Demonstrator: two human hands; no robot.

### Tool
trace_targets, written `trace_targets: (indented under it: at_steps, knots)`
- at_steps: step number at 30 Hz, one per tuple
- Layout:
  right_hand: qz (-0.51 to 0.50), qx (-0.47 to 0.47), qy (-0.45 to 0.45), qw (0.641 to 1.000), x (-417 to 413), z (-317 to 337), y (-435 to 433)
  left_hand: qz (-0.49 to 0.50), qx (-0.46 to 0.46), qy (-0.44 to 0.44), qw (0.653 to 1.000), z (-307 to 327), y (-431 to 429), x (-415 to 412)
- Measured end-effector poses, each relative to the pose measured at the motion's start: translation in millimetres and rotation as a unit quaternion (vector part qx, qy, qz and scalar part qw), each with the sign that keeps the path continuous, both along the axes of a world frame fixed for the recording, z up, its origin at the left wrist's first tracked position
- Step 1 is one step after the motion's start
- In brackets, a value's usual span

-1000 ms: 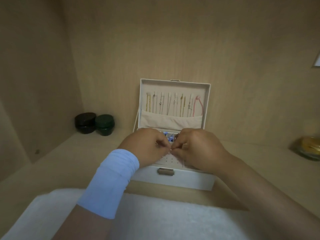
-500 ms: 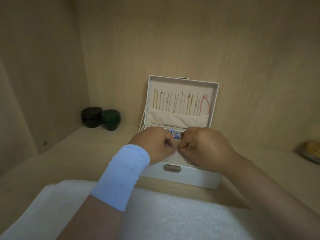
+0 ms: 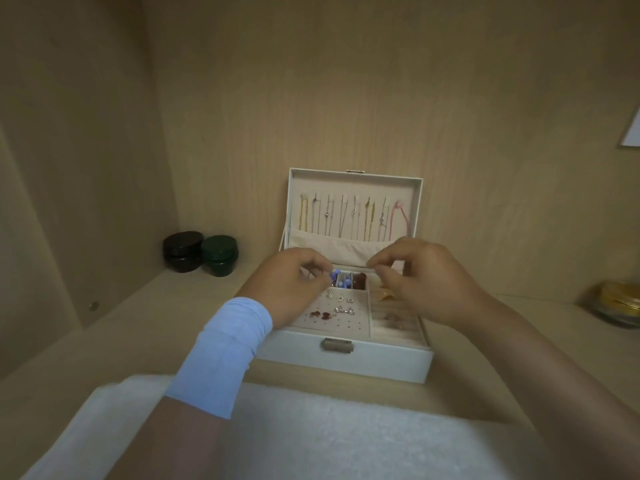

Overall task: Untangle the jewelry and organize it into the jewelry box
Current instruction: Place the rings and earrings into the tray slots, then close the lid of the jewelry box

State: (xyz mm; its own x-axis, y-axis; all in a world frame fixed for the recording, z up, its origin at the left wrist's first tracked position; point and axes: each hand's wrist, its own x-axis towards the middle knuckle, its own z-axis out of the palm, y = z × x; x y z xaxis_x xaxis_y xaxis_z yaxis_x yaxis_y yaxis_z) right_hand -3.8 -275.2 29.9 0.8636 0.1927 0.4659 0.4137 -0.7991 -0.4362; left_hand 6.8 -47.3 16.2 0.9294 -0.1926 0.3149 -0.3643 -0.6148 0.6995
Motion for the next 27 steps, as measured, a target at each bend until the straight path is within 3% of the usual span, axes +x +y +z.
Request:
trace_targets:
  at_steps: [3,6,8,11,14,18,20,23,27]
  knots:
    - [-0.077,0.055,-0.011,0.995,6.0,10.3,-14.7,0.045,-0.08,-0.015,0.996,6.5,6.5,9.2]
    - [-0.128,0.089,0.064,0.986,19.9,18.9,-18.0,0.087,-0.098,-0.009,0.991,18.0,9.8,27.3]
    - [-0.116,0.159,0.113,0.974,31.2,27.6,-14.3,0.097,-0.106,0.007,0.99,30.1,10.0,41.1]
    - [-0.143,0.241,0.119,0.952,49.7,37.9,-15.1,0.081,-0.156,0.05,0.983,50.8,7.5,59.6]
    - [-0.19,0.255,0.097,0.943,56.3,47.9,-19.8,0.043,-0.19,0.092,0.977,67.2,2.8,72.0]
    - [-0.074,0.315,0.188,0.927,52.3,57.3,-16.5,0.041,-0.188,0.116,0.974,74.7,1.2,78.8]
    - [-0.037,0.33,0.217,0.918,47.8,60.1,-14.7,0.04,-0.238,0.129,0.962,75.7,4.7,78.3]
    - [-0.011,0.398,0.206,0.894,37.6,65.7,-15.3,0.026,-0.293,0.137,0.946,77.9,9.2,71.8]
    - [-0.011,0.434,0.192,0.88,26.1,63.4,-20.0,0.021,-0.274,0.119,0.954,82.3,13.2,51.5]
